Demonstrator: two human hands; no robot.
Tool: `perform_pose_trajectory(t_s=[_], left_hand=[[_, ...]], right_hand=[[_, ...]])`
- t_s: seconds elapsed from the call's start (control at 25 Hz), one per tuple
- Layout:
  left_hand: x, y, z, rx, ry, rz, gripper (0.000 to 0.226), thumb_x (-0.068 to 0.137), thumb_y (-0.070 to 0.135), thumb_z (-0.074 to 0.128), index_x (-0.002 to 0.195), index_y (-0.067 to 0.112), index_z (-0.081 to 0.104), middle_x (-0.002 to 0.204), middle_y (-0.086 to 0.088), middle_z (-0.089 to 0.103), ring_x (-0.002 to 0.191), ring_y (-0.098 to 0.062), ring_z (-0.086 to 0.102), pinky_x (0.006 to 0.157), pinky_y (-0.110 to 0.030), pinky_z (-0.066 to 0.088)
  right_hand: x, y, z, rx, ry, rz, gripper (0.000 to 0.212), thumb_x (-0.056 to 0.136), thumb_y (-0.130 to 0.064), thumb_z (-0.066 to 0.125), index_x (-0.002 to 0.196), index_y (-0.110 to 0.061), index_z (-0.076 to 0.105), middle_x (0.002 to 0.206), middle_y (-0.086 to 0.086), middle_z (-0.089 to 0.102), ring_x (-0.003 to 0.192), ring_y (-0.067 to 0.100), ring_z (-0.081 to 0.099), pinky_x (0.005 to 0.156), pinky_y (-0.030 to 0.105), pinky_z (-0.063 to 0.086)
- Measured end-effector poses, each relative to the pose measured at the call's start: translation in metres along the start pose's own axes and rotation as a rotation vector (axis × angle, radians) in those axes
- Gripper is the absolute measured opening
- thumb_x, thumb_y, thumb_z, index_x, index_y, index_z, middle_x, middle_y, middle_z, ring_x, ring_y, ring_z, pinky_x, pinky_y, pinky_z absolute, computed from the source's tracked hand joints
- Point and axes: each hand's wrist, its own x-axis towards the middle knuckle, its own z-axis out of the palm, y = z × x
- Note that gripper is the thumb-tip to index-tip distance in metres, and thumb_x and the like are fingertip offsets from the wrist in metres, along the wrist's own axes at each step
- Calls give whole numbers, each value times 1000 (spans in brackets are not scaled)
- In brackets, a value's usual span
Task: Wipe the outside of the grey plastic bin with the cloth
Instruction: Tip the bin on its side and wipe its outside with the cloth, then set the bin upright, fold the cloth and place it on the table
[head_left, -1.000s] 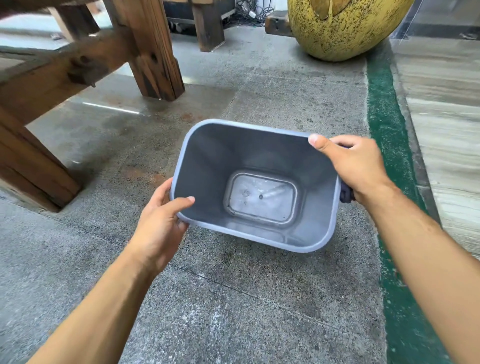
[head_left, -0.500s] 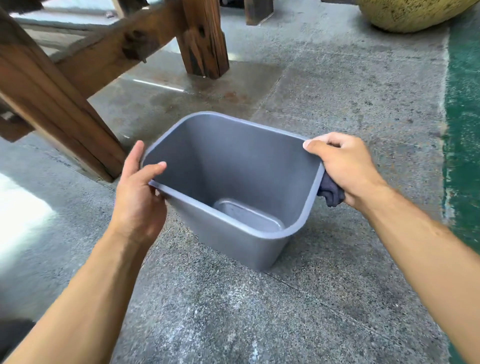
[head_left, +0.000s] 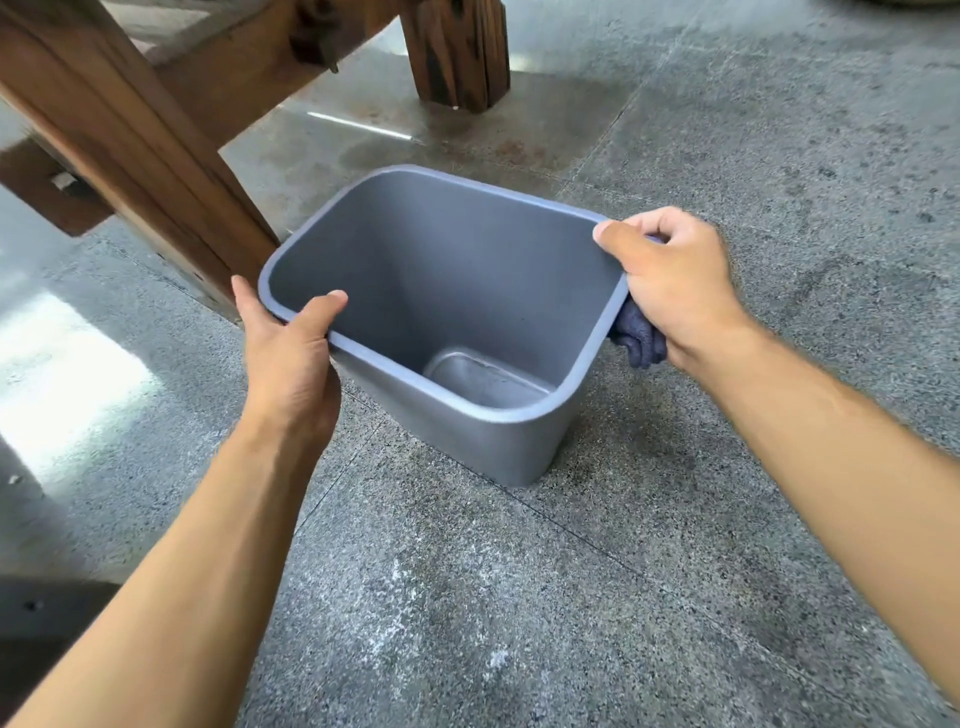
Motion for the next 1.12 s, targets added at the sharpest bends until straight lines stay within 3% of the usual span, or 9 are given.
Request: perform_pose_trajectory(t_s=[0.12,0.24,0.44,0.6,0.72,0.84,0.92,1.0,1.12], left_hand=[[6,-10,-1,-34,77,-65,49,89,21,68,133,5,56,112,-6,74,95,-16,73,87,-31,57],[2,-16,3,-19,105,-63,34,92,34,63,119,14,61,99,4,73,78,-6,73,77,-25,56],[-14,-19,7,14,132,-86,54,95,62,48,135,27,59,121,16,74,104,2,71,87,-30,55],[-35,-45,2,106,202,-269,54,102,56,32,130,16,56,122,0,69,120,-19,64,100,-47,50],[-58,-76,1,378,48,-694,30,102,26,39,117,5,56,113,-24,70,99,-36,68,97,-53,53],[-88,-100,21,476,-313,-983,33,100,30,45,113,4,60,96,-21,74,86,-34,71,87,-47,56],[-106,-115,41,363,-467,-1062,50,102,46,44,119,3,62,95,-21,73,83,-33,72,84,-45,58],[-118,-123,60,216,-530,-1082,53,100,53,47,118,7,65,97,-20,73,79,-31,72,79,-45,61],[-120,-134,71,298,-580,-978,21,100,33,59,107,15,66,85,-10,73,66,-20,67,65,-33,60]], right_hand=[[7,-3,11,15,28,11,26,67,-46,75,70,-26,60,76,2,72,78,30,74,72,50,61],[10,-4,16,18,48,26,30,64,-49,75,67,-25,59,72,-1,72,79,30,74,74,52,61],[4,3,14,63,42,84,45,67,-64,71,64,-23,54,72,2,71,75,31,72,77,57,59],[-16,17,6,152,-13,185,58,70,-76,67,80,-20,59,92,11,76,92,33,74,88,57,57],[-38,43,-10,302,-87,361,50,82,-48,78,113,-14,57,115,19,72,96,35,73,89,51,59],[-67,71,-20,353,-196,547,49,85,-8,78,127,-17,54,119,18,70,78,26,70,67,37,61],[-85,90,-22,376,-209,622,52,85,5,72,130,-16,56,118,17,71,75,22,71,64,34,61],[-98,106,-25,383,-221,654,52,85,9,66,130,-16,58,119,19,70,84,24,72,78,40,61],[-106,126,-41,386,-225,664,49,89,12,57,133,-10,55,122,20,68,99,27,70,95,44,56]])
